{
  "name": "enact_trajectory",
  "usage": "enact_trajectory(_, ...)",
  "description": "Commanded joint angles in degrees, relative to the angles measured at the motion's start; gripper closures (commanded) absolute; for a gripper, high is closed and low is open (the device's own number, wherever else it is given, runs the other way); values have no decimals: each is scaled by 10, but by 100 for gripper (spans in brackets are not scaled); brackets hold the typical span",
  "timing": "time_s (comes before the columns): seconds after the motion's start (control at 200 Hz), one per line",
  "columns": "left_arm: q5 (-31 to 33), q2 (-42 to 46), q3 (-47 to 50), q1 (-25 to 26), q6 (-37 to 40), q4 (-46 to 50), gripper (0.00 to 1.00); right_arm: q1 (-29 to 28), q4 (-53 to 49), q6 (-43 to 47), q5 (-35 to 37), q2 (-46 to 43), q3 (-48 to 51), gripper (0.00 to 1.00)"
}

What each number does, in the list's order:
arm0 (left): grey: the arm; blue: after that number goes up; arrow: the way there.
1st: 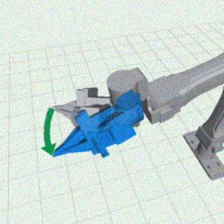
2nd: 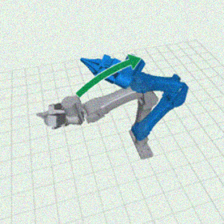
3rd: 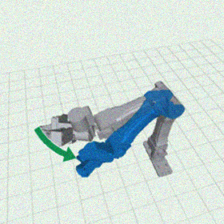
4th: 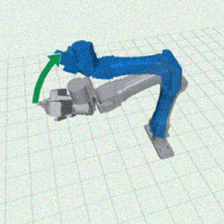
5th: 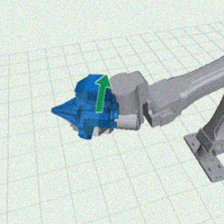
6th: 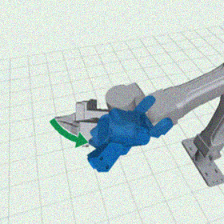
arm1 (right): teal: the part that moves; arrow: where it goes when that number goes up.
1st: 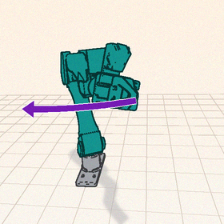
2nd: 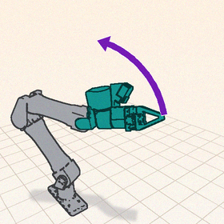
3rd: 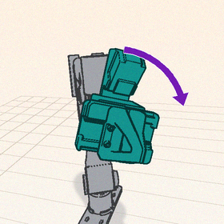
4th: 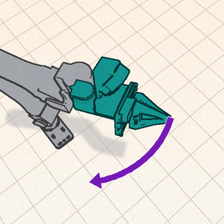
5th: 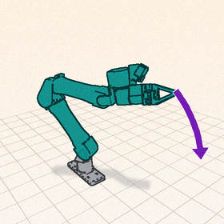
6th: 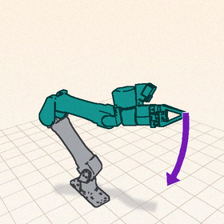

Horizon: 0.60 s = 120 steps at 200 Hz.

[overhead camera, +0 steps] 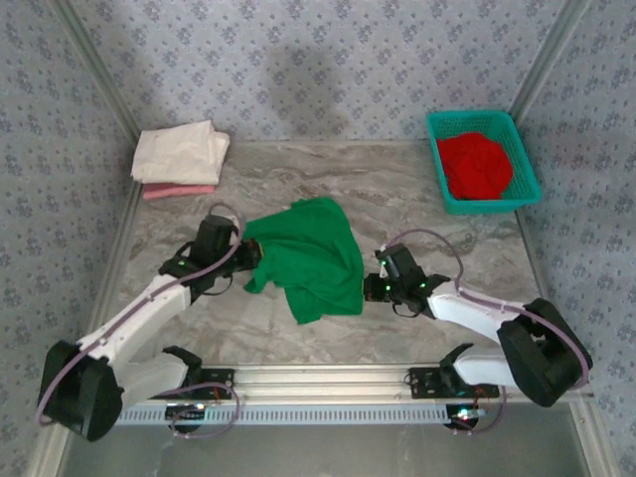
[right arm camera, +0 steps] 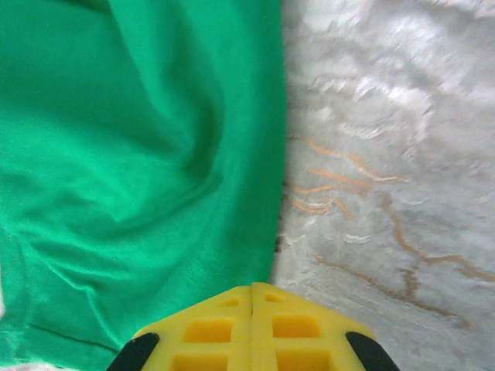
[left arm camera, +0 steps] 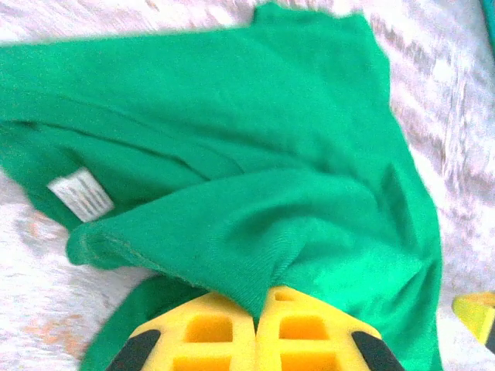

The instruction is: Fold and stack the t-shirts

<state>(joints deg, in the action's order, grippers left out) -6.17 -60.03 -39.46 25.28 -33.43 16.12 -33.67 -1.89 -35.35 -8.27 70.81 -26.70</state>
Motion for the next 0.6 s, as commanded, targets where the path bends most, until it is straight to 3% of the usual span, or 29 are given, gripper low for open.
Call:
enact_trajectory(0.0,-1,27,5,-24,25,40,100,23,-13,11,-12,-25,-21,100)
enact_trajectory(0.2,-10,34,-16,-53,28,68,100,32,-53,31,-19,-30,-51,100)
enact_trajectory(0.23,-11,33,-16,-55,30,68,100,30,-46,25,-27,-28,-42,90)
enact_trajectory(0.26,-11,30,-14,-55,34,67,83,28,-39,20,-32,-25,-33,79)
enact_trajectory(0.3,-12,25,-9,-56,35,66,58,25,-32,14,-37,-19,-23,72)
enact_trajectory(0.34,-17,20,-4,-58,35,69,45,22,-27,12,-41,-13,-15,69)
enact_trajectory(0.43,-59,23,14,-56,39,70,39,5,-18,6,-32,-5,2,66)
enact_trajectory(0.595,-34,65,53,5,1,149,41,-10,-9,8,-17,1,8,61)
